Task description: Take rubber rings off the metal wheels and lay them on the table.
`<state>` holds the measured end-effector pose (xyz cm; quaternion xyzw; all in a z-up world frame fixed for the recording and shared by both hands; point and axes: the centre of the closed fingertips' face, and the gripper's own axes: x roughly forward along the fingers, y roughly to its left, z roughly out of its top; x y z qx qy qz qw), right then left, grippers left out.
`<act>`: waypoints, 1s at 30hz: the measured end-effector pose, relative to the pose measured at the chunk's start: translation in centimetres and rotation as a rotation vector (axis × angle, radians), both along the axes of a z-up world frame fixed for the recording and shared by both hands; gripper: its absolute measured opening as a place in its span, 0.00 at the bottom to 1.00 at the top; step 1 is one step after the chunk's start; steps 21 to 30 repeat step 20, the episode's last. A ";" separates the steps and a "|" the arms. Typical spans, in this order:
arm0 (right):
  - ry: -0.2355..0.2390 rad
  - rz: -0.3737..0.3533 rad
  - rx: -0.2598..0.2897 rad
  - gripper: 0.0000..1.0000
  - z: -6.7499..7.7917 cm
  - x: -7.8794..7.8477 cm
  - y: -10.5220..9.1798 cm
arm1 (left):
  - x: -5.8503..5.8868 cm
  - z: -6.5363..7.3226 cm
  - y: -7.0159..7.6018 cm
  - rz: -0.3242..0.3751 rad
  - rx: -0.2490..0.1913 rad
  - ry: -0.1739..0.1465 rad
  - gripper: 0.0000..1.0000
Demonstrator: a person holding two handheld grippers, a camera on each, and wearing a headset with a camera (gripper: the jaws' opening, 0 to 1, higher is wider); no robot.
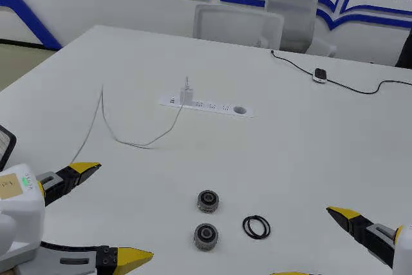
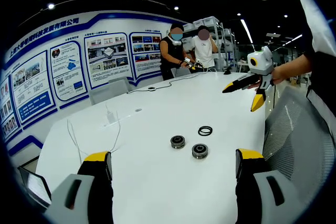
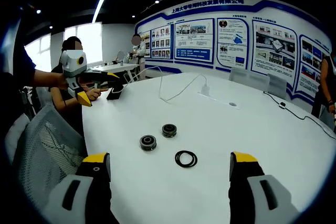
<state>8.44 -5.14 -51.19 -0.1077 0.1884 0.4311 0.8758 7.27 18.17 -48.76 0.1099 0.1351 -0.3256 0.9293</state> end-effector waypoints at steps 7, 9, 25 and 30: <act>-0.003 -0.016 0.004 0.95 0.0 0.0 -0.1 | 0.0 0.0 0.1 0.000 0.000 0.000 1.00; -0.002 -0.017 0.006 0.94 0.0 0.0 0.0 | 0.1 -0.1 0.1 -0.002 0.000 -0.001 1.00; 0.026 -0.025 0.002 0.94 -0.8 -0.4 -0.5 | 0.1 -0.3 0.1 -0.001 0.006 0.005 1.00; 0.026 -0.025 0.002 0.94 -0.8 -0.4 -0.5 | 0.1 -0.3 0.1 -0.001 0.006 0.005 1.00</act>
